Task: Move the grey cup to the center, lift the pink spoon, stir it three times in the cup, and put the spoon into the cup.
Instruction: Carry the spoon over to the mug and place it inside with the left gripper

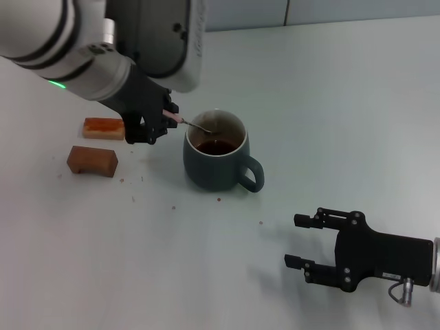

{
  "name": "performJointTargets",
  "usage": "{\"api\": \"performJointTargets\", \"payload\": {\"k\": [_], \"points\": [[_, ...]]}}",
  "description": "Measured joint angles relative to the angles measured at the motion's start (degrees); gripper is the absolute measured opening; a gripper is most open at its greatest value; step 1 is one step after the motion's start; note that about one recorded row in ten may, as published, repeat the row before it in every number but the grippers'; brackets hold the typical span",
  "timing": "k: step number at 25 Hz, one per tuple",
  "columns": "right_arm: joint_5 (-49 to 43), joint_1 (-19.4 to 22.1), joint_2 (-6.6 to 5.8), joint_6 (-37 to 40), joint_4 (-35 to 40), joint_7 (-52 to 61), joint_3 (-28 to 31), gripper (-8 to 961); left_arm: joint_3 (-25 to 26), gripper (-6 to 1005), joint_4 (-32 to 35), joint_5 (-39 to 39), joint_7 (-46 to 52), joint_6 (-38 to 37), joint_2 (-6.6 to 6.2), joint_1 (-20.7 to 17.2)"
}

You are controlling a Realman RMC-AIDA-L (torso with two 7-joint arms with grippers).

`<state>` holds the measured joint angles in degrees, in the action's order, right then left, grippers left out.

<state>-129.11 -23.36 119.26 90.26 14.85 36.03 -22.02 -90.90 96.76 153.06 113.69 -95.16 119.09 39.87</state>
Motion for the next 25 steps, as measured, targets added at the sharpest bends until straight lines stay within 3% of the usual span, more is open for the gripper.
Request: {"api": "performJointTargets", "payload": {"k": [16, 25], "points": [[0.00, 0.07, 0.00, 0.06, -0.08, 0.00, -0.09, 674, -7.18, 162, -2.88, 3.97, 2.23, 2.51, 0.08, 1.44], [0.00, 0.07, 0.04, -0.08, -0.43, -0.01, -0.11, 674, -9.07, 166, -0.93, 2.88, 2.51, 1.71, 0.08, 0.89]]}}
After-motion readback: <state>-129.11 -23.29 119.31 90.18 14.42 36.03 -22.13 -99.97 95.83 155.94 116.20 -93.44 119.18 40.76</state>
